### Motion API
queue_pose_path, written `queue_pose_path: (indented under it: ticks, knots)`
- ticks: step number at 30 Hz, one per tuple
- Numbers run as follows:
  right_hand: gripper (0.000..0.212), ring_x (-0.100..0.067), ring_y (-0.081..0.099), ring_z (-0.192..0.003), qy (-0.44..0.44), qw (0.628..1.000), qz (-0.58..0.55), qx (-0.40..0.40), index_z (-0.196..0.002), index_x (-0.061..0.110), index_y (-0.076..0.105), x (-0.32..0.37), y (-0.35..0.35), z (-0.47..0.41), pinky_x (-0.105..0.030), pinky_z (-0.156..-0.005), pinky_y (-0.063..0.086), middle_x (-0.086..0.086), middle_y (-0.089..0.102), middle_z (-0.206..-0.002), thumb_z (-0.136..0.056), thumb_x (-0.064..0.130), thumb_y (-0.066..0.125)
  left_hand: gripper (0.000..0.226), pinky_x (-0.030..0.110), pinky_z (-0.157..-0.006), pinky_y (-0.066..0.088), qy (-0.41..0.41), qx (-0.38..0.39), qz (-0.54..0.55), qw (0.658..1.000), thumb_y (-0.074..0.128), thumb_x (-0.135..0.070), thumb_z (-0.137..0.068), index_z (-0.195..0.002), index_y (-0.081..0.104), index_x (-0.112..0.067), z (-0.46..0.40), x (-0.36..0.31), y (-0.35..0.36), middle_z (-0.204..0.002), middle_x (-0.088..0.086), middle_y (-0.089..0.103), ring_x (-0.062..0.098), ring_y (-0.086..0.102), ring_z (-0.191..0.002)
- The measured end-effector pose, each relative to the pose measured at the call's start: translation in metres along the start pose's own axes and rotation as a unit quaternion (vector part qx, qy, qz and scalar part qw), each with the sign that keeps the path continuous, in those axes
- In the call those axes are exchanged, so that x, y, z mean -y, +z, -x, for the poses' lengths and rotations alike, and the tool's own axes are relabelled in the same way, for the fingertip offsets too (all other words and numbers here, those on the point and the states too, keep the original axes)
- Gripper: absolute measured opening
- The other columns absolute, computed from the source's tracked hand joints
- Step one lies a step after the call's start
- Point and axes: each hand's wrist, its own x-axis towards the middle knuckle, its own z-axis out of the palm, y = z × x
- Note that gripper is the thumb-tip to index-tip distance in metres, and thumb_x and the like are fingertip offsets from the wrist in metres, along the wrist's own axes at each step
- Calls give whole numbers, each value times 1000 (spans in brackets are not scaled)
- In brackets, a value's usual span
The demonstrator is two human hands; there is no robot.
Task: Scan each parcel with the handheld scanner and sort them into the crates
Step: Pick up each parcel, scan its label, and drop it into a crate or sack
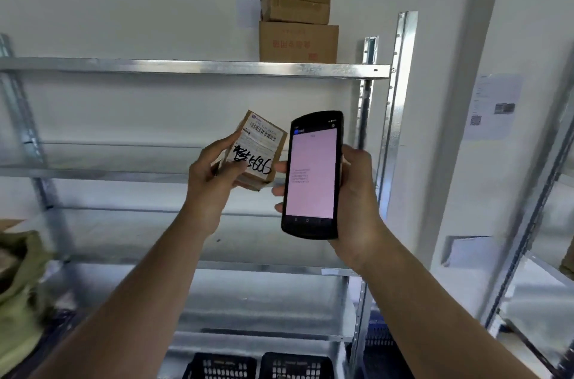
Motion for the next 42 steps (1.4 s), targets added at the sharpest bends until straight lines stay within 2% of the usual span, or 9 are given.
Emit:
queue_pose_path:
  ticks: [4, 7, 12, 19, 24, 28, 32, 37, 42]
  knots:
    - [62, -29, 70, -84, 24, 999, -4, 32, -122, 14, 73, -42, 47, -19, -44, -81, 58, -14, 77, -109, -108, 53, 27, 52, 44, -83, 64, -22, -56, -39, 997, 62, 10, -97, -143, 63, -14, 22, -6, -61, -132, 25, 69, 45, 73, -110]
    - [62, -29, 71, -85, 30, 998, 9, 51, -127, 10, 69, -79, 90, -26, -45, -82, 59, -20, 76, -113, -109, 51, 25, 49, 36, -74, 64, -18, -70, -66, 995, 60, 10, -99, -144, 60, -9, 36, -18, -111, -126, 27, 71, 42, 77, -95]
    - [59, -23, 77, -85, 53, 995, 34, 76, -130, 20, 69, -139, 170, -37, -50, -92, 57, -6, 80, -110, -110, 50, 22, 49, 37, -69, 63, 0, -77, -88, 993, 56, 10, -102, -149, 53, -4, 49, -36, -209, -101, 27, 77, 37, 79, -75]
    - [55, -25, 69, -80, 100, 994, 7, 52, -113, 18, 74, -246, 302, -66, -43, -80, 56, -13, 76, -108, -107, 51, 30, 47, 48, -79, 66, -53, -99, -117, 987, 61, 6, -100, -144, 60, -11, 50, -47, -380, -113, 29, 74, 38, 80, -86]
    - [60, -29, 69, -87, 126, 992, 17, 23, -127, 9, 67, -312, 380, -86, -37, -72, 59, -16, 74, -107, -109, 49, 28, 48, 56, -74, 66, -93, -128, -120, 980, 64, 6, -99, -143, 60, -11, 50, -49, -487, -109, 22, 78, 42, 79, -78]
    - [60, -36, 68, -93, 134, 991, 26, 13, -132, 10, 68, -355, 426, -114, -40, -76, 59, -21, 76, -115, -109, 49, 29, 46, 67, -90, 59, -112, -147, -122, 975, 71, -3, -97, -139, 66, -21, 39, -40, -557, -122, 24, 74, 47, 77, -92]
    - [60, -36, 68, -94, 150, 988, 44, 8, -133, 9, 67, -403, 464, -152, -41, -76, 58, -21, 76, -119, -107, 51, 33, 45, 65, -93, 59, -132, -159, -131, 970, 69, -1, -99, -135, 69, -26, 25, -24, -619, -122, 24, 74, 45, 76, -101]
    - [72, -39, 63, -95, 181, 983, 16, 6, -129, 2, 66, -476, 517, -209, -48, -86, 50, -31, 70, -121, -84, 55, 48, 44, 45, -73, 67, -154, -182, -158, 958, 64, 6, -99, -139, 63, -13, 5, -5, -697, -118, 21, 75, 39, 80, -86]
    - [53, -34, 63, -84, 220, 974, -5, 54, -110, 12, 67, -553, 563, -270, -34, -66, 51, -19, 69, -103, -93, 54, 39, 42, 45, -79, 66, -211, -212, -188, 936, 70, -5, -99, -136, 66, -25, -18, 23, -789, -121, 19, 75, 36, 79, -97]
